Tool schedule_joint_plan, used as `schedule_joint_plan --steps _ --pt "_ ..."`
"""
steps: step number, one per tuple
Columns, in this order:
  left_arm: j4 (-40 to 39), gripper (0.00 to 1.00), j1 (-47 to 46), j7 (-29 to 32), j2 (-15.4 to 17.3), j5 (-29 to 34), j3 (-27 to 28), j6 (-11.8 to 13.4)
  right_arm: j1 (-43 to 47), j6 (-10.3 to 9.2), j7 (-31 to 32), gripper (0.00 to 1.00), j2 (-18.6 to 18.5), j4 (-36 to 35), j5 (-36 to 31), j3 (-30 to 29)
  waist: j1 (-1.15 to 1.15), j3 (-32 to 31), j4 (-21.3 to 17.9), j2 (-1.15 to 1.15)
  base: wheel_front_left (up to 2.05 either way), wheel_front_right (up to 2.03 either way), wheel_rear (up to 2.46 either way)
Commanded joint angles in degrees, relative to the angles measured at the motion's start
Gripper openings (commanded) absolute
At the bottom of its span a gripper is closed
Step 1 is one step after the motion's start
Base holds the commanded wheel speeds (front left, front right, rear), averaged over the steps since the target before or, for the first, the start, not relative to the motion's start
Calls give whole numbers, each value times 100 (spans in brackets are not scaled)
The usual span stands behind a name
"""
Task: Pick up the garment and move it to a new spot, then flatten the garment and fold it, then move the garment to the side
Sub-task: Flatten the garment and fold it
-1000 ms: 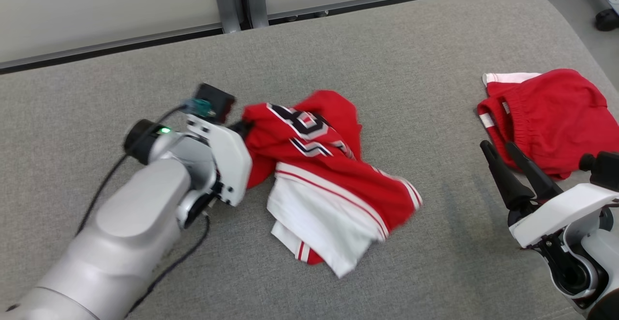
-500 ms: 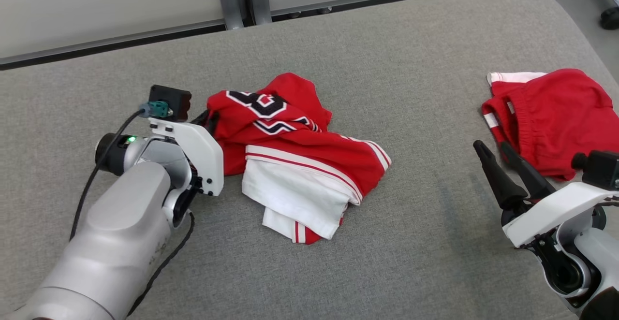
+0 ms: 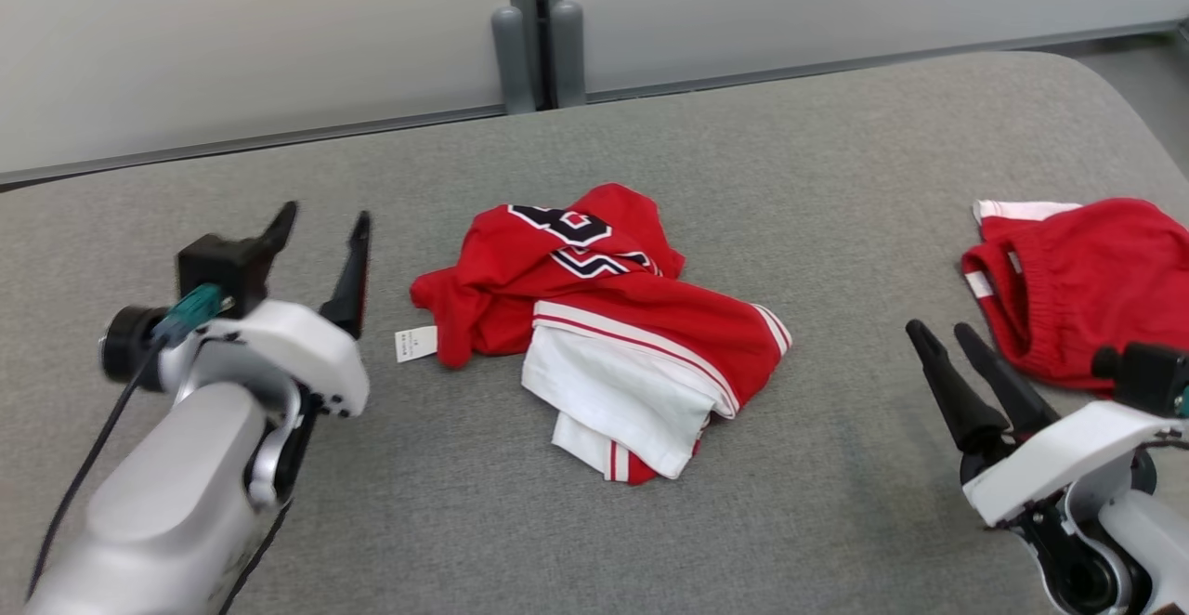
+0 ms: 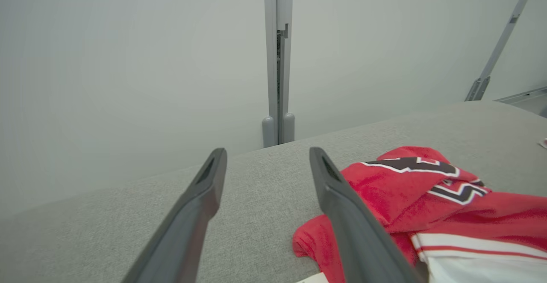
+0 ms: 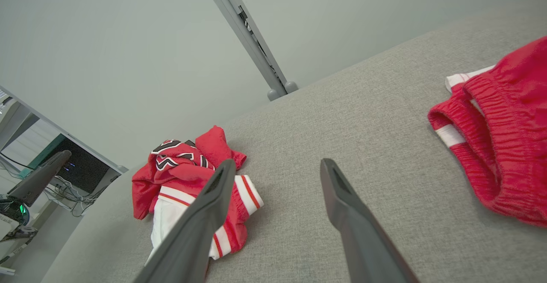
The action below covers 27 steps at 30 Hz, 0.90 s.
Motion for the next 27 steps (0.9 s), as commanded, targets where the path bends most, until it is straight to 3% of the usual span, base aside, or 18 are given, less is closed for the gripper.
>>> schedule_joint_plan --steps 1,6,10,19,27 --pt "-163 100 145 -27 98 49 91 104 101 1 -31 100 -10 -15 -45 -26 0 -62 94 0 0 0 0" --pt "-1760 100 1269 -54 583 284 960 747 399 1 -31 100 127 -201 -327 -299 0 -112 269 0 0 0 0" --pt "-2565 100 2158 -58 585 372 1434 996 608 1 -30 100 242 -323 -570 -280 0 -147 363 0 0 0 0" --pt "-3022 100 2793 -59 292 498 1638 921 565 1 1182 100 555 -313 -438 615 0 -190 585 0 0 0 0" --pt "-2936 100 2749 -59 165 538 1668 813 235 1 1630 100 953 272 -345 840 0 -109 808 0 0 0 0"
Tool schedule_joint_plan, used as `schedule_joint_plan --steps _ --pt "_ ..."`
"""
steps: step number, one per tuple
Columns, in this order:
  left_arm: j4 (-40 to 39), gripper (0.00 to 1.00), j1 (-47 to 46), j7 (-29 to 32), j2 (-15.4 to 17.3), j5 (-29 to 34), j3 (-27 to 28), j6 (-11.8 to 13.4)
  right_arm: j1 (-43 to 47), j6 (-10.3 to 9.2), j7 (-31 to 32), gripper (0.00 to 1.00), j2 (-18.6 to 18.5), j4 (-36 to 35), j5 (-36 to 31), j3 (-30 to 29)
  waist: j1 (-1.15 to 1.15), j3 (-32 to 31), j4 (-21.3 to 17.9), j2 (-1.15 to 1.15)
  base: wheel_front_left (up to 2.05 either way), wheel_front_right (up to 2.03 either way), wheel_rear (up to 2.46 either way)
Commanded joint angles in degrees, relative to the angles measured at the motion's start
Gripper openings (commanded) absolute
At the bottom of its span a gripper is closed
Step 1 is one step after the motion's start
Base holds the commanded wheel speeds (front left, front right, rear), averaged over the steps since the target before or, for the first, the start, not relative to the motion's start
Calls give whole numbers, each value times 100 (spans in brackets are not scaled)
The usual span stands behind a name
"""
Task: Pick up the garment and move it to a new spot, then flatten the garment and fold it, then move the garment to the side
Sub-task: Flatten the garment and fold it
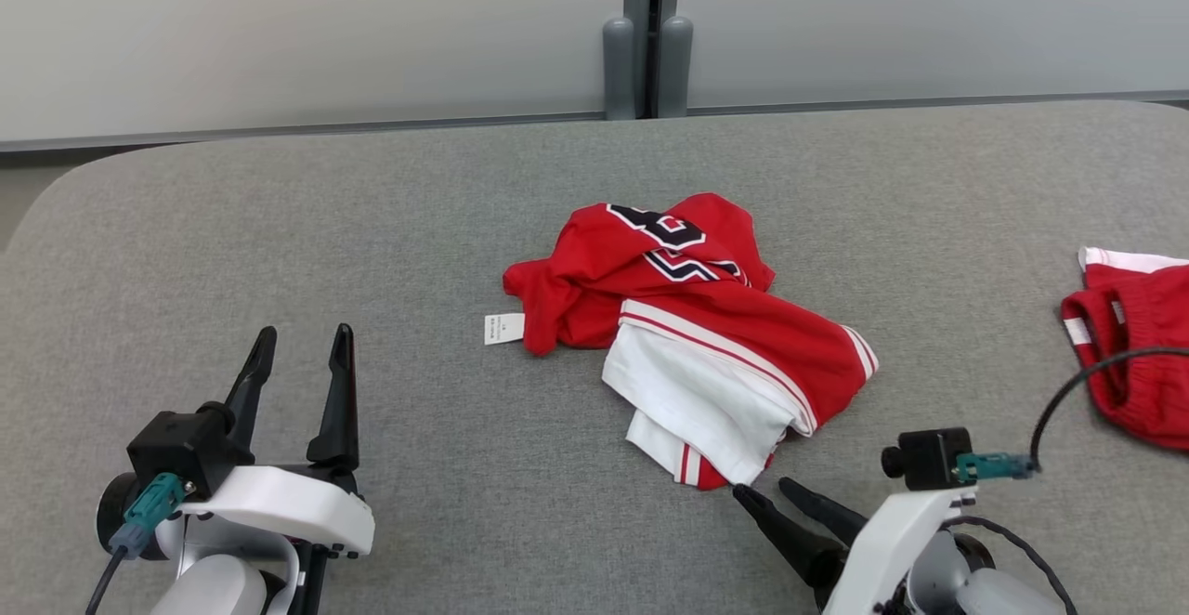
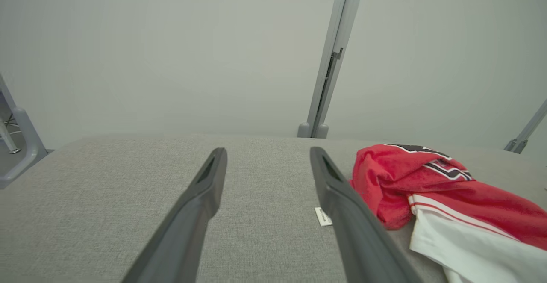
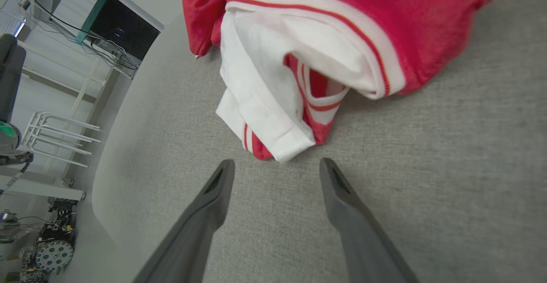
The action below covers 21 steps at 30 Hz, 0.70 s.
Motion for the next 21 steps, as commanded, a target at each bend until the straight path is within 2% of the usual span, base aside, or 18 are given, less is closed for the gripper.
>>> schedule_joint_plan --steps 1,8,10,11,12,13,15,21 --pt "38 100 -8 -24 -6 28 35 -33 -108 1 28 100 16 71 13 -8 0 38 50 0 0 0 0" --pt "195 100 -87 -24 -126 52 29 -131 -319 1 174 98 242 445 156 51 0 108 185 0 0 0 0" --pt "227 100 -96 -25 -154 65 43 -153 -340 1 193 48 270 514 174 86 0 116 210 0 0 0 0" --pt "239 100 -100 -25 -163 67 54 -155 -360 1 155 43 273 521 159 92 0 121 218 0 0 0 0" --pt "251 100 -101 -25 -172 74 62 -165 -376 1 112 13 278 523 155 96 0 123 222 0 0 0 0" --pt "263 100 -99 -25 -180 67 73 -174 -388 1 82 4 278 512 157 100 0 123 220 0 0 0 0" --pt "273 100 -89 -25 -186 65 83 -183 -392 1 51 0 265 498 164 105 0 120 214 0 0 0 0" --pt "352 100 7 -25 -201 67 105 -200 -318 1 -96 0 75 275 93 120 0 68 83 0 0 0 0"
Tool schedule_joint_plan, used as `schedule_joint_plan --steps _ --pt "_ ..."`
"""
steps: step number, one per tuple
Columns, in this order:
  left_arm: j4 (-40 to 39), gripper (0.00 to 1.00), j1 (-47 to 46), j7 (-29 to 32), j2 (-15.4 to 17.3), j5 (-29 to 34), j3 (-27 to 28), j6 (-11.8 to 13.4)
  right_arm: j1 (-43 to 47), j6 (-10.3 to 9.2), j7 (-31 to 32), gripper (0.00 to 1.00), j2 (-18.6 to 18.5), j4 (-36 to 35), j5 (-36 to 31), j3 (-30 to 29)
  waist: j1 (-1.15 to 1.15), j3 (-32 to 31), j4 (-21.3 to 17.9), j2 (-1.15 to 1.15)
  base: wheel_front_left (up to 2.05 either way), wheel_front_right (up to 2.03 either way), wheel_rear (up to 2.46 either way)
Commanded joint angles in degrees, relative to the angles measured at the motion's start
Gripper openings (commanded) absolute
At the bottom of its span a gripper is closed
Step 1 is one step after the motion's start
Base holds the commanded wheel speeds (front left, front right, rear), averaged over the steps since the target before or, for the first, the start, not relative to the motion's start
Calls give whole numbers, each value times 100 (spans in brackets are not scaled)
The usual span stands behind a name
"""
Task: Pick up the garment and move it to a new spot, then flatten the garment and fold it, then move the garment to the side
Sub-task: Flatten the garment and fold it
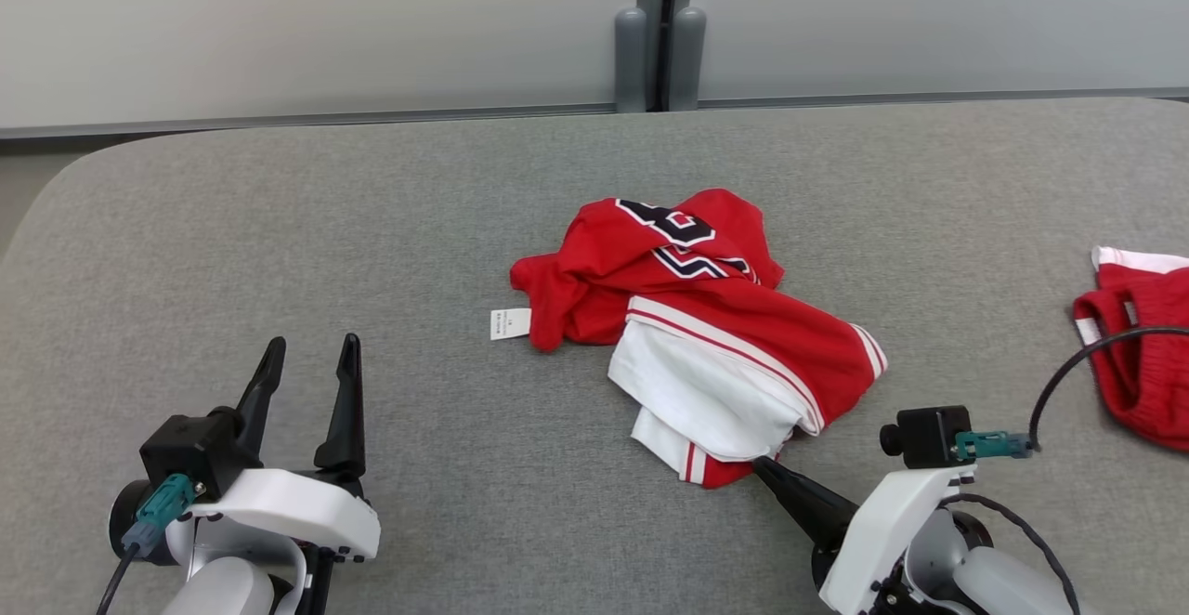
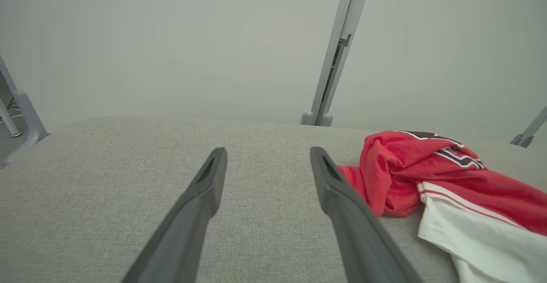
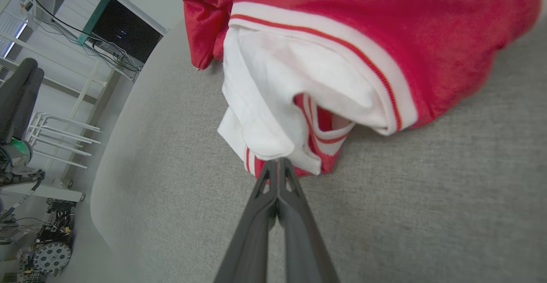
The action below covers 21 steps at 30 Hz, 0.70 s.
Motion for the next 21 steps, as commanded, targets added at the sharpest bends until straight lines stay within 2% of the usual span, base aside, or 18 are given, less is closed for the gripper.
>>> schedule_joint_plan --steps 1,10,12,13,21 --pt "30 100 42 -25 11 7 17 -22 42 1 -44 0 -92 -88 -37 -11 0 -25 -69 0 0 0 0" --pt "80 100 50 -1 44 -33 26 -29 258 1 118 0 -527 -848 -42 -118 0 -29 -456 0 0 0 0" --pt "89 100 -11 10 30 -28 5 -35 246 1 93 62 -490 -891 -100 -144 0 -7 -497 0 0 0 0" --pt "94 100 -34 13 26 -24 -3 -40 238 1 77 100 -446 -885 -141 -141 0 3 -507 0 0 0 0" --pt "170 100 -132 31 14 -31 -60 -86 25 1 -81 100 -106 -502 -408 -192 0 57 -387 0 0 0 0"
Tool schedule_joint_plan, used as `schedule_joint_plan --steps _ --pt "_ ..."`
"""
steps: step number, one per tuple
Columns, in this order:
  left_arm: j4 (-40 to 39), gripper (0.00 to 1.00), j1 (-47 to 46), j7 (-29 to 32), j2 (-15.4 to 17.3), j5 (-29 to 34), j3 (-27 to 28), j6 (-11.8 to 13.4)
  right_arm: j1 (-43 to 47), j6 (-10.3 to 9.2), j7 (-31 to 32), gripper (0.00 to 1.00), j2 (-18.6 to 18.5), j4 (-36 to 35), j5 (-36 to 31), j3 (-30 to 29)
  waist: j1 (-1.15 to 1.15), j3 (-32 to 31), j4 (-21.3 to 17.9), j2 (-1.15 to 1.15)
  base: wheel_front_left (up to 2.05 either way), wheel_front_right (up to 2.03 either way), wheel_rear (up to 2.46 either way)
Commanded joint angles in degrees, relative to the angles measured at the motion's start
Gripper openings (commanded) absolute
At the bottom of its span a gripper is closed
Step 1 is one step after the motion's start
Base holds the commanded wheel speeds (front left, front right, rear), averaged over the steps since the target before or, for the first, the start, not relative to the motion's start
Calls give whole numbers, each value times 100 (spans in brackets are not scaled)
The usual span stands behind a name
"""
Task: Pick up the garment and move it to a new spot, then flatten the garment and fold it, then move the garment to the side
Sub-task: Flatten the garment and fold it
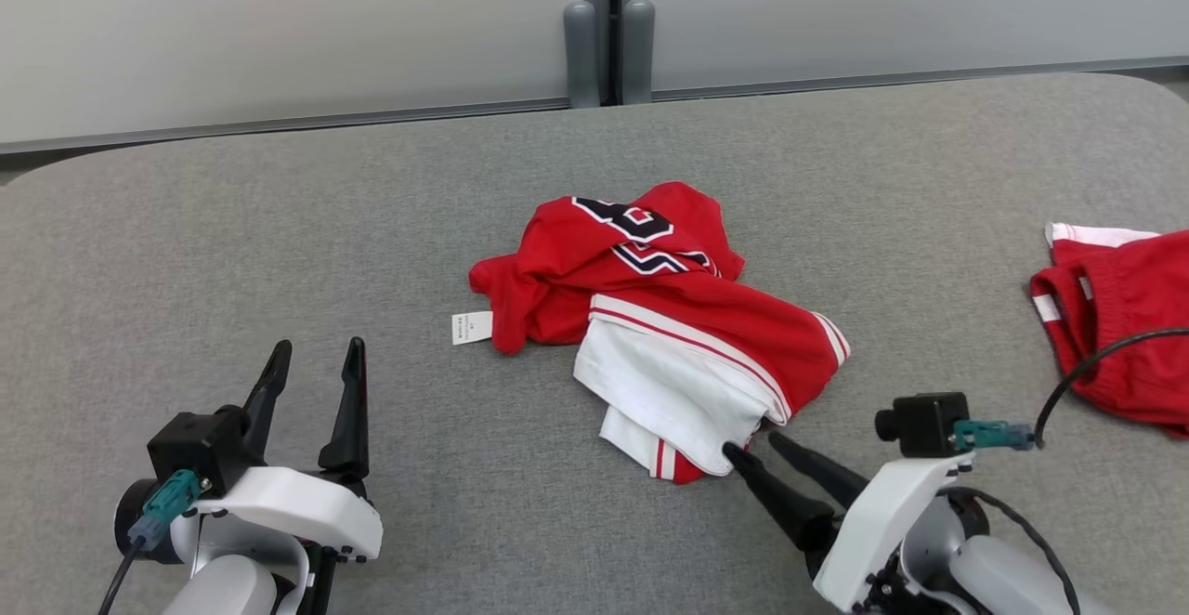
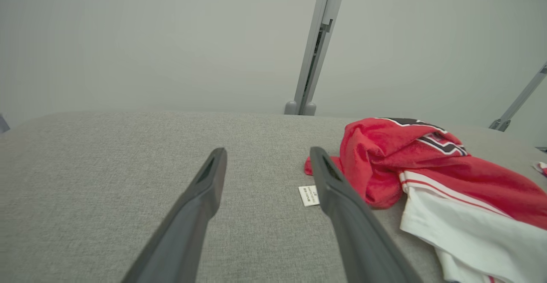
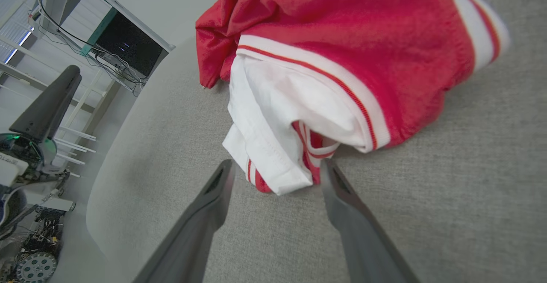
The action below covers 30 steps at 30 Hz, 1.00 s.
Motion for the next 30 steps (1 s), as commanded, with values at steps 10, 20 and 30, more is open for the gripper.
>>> schedule_joint_plan --steps 10,20,30 --pt "105 100 -106 -13 -30 -11 -17 -50 -274 1 -253 100 123 279 -92 -147 0 66 261 0 0 0 0" --pt "172 100 -123 -21 -26 -31 -11 -49 -400 1 -577 0 143 244 -145 -125 0 80 295 0 0 0 0" --pt "187 100 -7 32 47 -51 -12 -4 -90 1 -411 0 -406 -434 128 -207 0 -33 -59 0 0 0 0"
